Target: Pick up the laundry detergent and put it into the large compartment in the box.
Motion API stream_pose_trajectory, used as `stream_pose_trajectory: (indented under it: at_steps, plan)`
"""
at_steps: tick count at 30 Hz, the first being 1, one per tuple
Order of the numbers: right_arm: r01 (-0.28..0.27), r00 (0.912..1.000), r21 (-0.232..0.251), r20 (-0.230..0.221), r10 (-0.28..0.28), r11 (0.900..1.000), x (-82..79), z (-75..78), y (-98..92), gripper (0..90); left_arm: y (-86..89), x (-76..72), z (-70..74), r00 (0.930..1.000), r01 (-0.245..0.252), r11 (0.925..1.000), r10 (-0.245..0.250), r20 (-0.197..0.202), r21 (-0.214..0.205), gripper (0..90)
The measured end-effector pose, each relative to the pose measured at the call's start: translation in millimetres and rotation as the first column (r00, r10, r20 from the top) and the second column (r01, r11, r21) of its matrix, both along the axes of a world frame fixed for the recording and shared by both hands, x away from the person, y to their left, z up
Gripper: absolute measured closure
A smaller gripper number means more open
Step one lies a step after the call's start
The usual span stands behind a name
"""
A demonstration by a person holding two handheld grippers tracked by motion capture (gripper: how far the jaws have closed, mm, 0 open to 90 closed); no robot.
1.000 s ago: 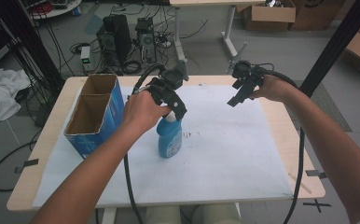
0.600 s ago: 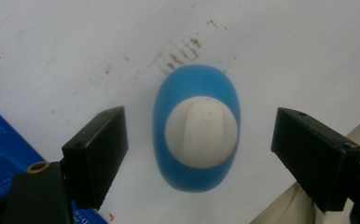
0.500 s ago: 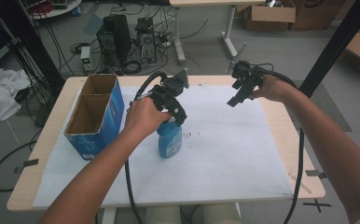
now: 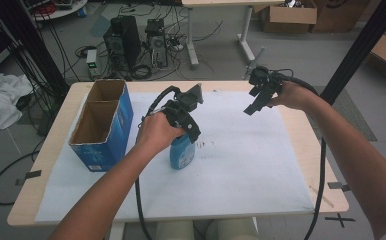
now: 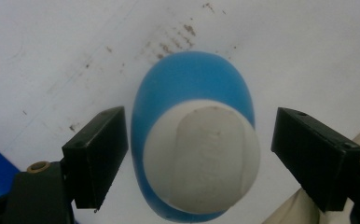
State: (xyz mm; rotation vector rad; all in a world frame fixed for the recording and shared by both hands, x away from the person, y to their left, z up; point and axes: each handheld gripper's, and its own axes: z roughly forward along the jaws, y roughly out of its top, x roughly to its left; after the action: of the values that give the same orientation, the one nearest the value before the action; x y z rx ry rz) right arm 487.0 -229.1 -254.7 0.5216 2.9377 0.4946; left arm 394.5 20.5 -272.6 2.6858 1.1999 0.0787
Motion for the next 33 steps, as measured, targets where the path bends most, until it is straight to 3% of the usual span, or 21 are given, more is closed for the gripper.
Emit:
stream_pose_trajectory:
  at_steps: [13,33]
  plan:
    - [-0.003,1.0,0.001,-0.002,0.003,1.0,0.3,-1.4,0.8,16.6,-0.4,1.9,-15.2,0.9999,-0.008,0.9999,0.008,-0.009,0.008,19.2]
    - [-0.007,1.0,0.003,-0.002,0.007,1.0,-0.3,-1.1,1.8,16.7,-2.2,3.1,-16.4,0.9997,-0.026,0.9996,0.026,0.0,0.007,24.6]
